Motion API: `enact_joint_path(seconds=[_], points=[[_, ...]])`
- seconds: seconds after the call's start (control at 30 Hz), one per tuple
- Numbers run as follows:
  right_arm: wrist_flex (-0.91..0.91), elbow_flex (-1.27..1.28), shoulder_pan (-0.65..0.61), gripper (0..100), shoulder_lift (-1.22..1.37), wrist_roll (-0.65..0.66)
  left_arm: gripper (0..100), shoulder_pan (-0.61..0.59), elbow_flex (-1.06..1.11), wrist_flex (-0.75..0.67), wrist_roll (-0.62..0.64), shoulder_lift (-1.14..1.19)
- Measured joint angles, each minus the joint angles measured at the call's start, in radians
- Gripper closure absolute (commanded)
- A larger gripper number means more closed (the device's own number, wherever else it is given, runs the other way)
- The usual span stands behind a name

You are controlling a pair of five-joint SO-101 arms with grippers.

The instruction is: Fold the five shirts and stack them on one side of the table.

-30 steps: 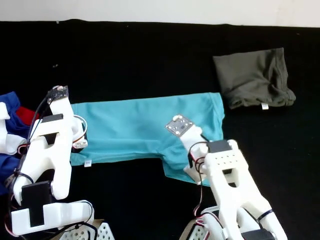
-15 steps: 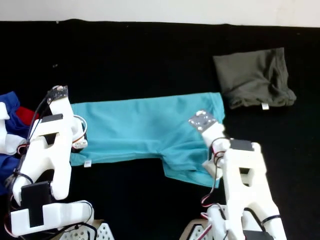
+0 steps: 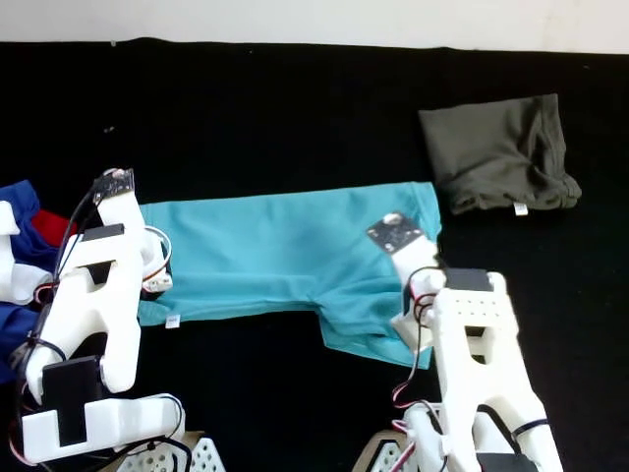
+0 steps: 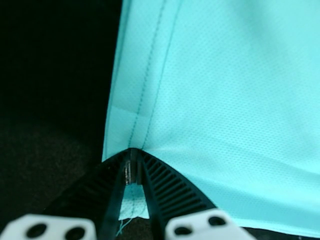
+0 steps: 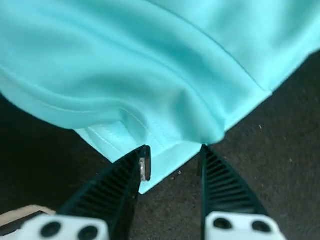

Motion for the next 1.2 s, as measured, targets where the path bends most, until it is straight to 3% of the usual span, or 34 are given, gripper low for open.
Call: enact_joint_path(seconds=[0.47,0.67,0.87,1.2], points=[[-0.104,-0.02,-0.028,85.4,0.187,0.0,99,0.0,0.0,0.0,0.0,0.0],[-0.118,-0.089,0.029,99.6,0.244,0.0,99,0.0,0.0,0.0,0.0,0.0],[-0.118,-0.147,0.064,99.3,0.244,0.0,99,0.0,0.0,0.0,0.0,0.0],[0.133,-0.33,0.129,99.3,0.193,0.0,99,0.0,0.0,0.0,0.0,0.0]])
